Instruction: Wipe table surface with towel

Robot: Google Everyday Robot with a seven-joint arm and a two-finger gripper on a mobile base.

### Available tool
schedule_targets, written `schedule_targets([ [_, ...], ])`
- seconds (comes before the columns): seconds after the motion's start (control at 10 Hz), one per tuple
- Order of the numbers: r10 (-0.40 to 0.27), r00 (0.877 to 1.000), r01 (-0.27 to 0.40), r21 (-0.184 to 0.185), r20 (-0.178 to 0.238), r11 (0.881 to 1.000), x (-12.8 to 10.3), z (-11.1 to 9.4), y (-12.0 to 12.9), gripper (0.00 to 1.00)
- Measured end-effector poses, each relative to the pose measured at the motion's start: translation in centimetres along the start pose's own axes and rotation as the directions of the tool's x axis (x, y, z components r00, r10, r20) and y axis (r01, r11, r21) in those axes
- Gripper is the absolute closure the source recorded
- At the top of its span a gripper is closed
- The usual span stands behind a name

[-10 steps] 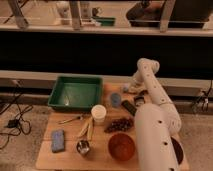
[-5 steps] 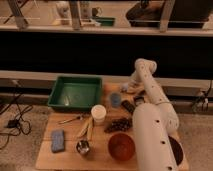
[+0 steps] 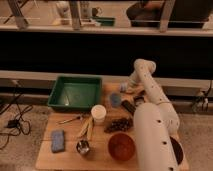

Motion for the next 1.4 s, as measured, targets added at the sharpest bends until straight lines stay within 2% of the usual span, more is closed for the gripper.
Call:
schedule_targets([
  [0.2,-0.024,0.999,0.025,-0.003,0.028,1.0,-0.7,0.2,0.4,1.0],
  [0.3,-0.058,0.996,0.059,-0.008,0.062,0.998,-1.8,0.3,1.1,1.0],
  [0.6,-0.135,0.983,0.137,-0.012,0.121,0.99,-4.5,0.3,2.5,1.0],
  [0.9,-0.166,0.979,0.168,-0.014,0.118,0.986,-4.7,-0.5,3.4,1.0],
  [1.4,-0.144,0.987,0.146,-0.016,0.068,0.989,-2.5,-2.1,3.6,1.0],
])
